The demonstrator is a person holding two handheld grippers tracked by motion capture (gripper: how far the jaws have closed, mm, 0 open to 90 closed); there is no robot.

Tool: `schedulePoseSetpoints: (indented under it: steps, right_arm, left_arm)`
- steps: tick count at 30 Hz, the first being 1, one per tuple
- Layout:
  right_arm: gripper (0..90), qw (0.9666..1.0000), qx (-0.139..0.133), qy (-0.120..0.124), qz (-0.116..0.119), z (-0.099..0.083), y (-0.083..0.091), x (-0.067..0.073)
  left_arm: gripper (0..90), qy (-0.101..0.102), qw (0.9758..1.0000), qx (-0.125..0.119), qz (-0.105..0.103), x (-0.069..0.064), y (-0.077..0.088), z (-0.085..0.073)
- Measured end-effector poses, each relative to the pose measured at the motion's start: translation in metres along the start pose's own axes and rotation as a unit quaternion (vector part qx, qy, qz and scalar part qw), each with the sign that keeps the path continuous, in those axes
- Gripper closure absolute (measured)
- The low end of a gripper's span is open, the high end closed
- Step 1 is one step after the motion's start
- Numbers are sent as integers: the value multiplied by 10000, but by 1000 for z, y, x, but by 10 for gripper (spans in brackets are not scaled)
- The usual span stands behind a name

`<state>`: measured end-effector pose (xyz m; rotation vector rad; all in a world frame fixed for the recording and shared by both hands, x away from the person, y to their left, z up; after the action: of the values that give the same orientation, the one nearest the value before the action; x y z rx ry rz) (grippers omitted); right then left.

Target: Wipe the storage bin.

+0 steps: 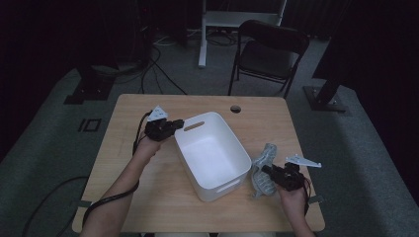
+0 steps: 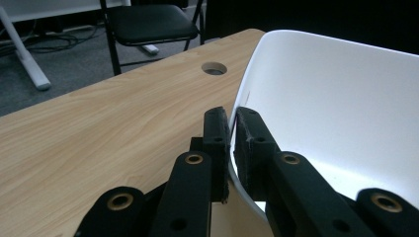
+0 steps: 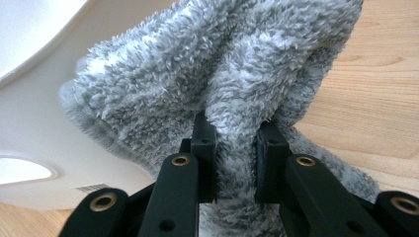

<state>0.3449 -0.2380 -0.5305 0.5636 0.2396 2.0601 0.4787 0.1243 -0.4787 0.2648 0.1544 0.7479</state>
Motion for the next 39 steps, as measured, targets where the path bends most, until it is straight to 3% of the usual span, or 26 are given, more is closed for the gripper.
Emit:
schedulePoseSetpoints:
  steps: [4,7,11,18,19,26,29,30,32,33,39]
  right_arm:
    - [754,10000,1,23,23,0,0,2]
    - [755,10000,25,17,27,-2,-1,2]
    - [755,10000,41,18,28,-2,-2,2]
    - [755,10000,26,8,27,-2,-1,2]
    - [755,10000,18,3,24,-1,-1,1]
    - [755,10000,-11,-7,19,1,0,1]
    - [755,10000,-14,-14,26,1,0,2]
    - [755,10000,-10,-1,31,1,-1,2]
    - [754,10000,-2,-3,32,0,-1,3]
    - [755,10000,-3,-4,36,0,-1,3]
    - [755,10000,14,-17,29,0,-1,2]
  left_arm:
    - [747,66,9998,52,-178,0,-4,2]
    - [749,41,9997,88,-210,0,-6,3]
    - [823,5,9999,75,-87,0,-6,3]
    - [838,-34,9999,35,101,0,-1,1]
    - [848,46,9996,33,285,0,6,-1]
    - [855,228,9985,-47,503,0,16,-5]
    - [849,164,9987,-59,480,0,15,-5]
    - [802,220,9990,-38,394,1,13,-3]
    - [798,214,9993,-23,303,1,12,-2]
    - [767,137,9997,36,215,1,8,0]
    - [823,110,9995,140,250,1,2,2]
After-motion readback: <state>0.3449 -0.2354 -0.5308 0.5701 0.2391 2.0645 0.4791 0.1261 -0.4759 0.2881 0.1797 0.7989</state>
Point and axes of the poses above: each handheld gripper's, and its own axes: y roughly backward along the jaws, z roughly out of its top, x roughly to its left, the point moved 7 cm from there along -y, roughly forward along the jaws, and after that the axes turned 8 degrees about -x, right-handed, at the moved point
